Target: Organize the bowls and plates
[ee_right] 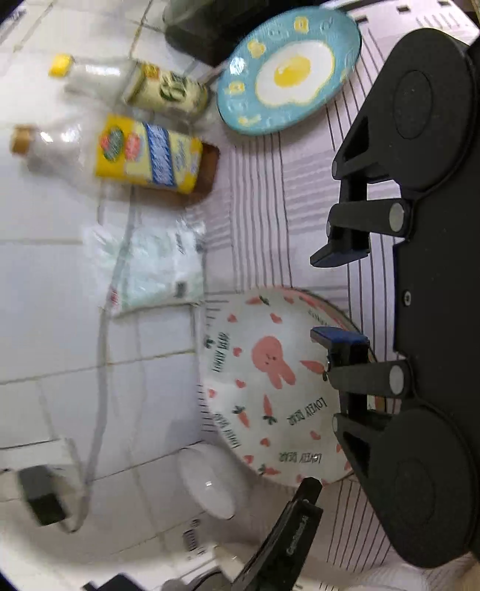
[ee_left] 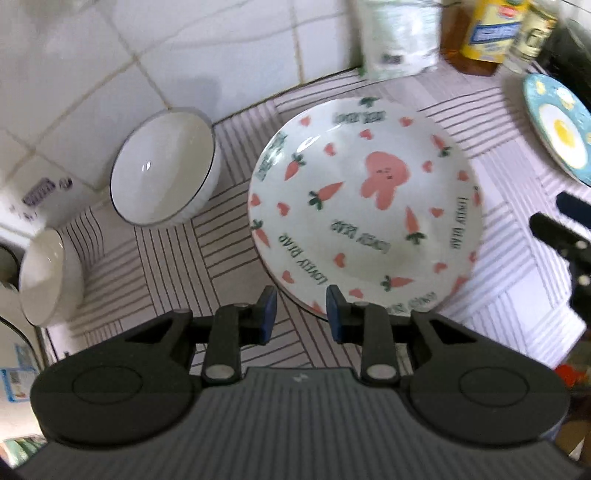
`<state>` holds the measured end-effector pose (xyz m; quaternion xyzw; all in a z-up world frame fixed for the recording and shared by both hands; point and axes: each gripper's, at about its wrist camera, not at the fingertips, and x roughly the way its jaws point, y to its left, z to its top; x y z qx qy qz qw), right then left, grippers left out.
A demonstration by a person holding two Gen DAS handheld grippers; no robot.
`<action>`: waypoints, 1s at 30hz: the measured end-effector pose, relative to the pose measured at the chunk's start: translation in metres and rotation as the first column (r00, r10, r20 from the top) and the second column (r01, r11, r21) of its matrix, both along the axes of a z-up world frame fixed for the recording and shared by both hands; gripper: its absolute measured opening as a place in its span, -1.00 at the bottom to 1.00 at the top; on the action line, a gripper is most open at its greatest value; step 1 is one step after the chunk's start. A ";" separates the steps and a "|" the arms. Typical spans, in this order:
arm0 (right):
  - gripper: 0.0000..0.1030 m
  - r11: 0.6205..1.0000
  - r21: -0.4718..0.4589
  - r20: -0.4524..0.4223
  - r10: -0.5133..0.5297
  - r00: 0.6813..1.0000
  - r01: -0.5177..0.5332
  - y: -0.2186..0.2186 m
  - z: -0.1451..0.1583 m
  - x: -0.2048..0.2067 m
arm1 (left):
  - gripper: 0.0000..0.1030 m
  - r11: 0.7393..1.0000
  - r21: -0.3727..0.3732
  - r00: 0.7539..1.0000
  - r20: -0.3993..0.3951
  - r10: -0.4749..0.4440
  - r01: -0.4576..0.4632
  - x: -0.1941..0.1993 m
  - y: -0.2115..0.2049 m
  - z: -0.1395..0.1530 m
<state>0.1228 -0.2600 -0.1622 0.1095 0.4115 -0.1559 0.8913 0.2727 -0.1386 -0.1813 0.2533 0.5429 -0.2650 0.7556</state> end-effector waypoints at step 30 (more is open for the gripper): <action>0.31 0.864 0.001 0.245 -0.488 0.838 0.503 -0.140 -0.061 -0.134 | 0.28 0.892 -0.336 0.954 0.089 -0.288 0.301 -0.054 -0.193 0.015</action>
